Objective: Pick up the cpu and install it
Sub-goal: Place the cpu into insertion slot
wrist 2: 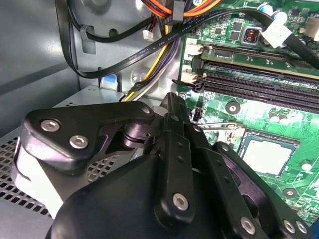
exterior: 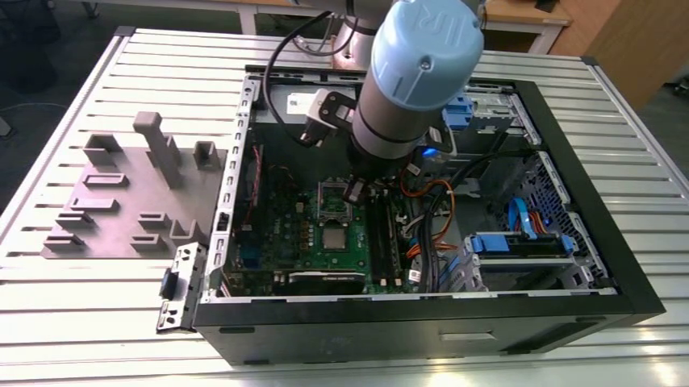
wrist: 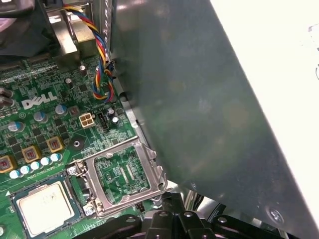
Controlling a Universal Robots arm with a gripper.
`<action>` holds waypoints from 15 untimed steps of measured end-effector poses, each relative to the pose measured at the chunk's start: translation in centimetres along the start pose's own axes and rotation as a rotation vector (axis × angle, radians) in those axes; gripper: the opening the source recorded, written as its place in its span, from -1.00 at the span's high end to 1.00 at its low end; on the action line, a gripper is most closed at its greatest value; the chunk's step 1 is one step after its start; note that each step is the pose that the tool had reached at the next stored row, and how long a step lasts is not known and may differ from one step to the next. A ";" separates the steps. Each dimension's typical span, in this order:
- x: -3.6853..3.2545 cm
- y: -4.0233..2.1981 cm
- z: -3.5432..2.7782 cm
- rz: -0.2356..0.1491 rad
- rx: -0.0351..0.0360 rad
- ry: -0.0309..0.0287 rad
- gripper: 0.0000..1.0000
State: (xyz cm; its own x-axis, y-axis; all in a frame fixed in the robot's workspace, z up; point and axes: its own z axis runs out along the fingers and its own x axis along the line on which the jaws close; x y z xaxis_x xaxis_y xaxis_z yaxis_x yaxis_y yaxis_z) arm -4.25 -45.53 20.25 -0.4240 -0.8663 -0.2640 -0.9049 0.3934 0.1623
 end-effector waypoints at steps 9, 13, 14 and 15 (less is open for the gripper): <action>-0.13 0.14 -0.53 0.001 0.0053 0.0106 0.79; -0.21 0.19 -0.82 0.001 0.0090 0.0190 0.79; -0.23 0.20 -0.90 0.001 0.0095 0.0204 0.79; -0.25 0.21 -0.96 0.001 0.0099 0.0212 0.79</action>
State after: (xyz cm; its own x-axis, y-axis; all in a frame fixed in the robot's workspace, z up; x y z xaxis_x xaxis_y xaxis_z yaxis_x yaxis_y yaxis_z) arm -4.30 -45.52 21.27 -0.4245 -0.8720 -0.2435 -0.9047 0.3976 0.1532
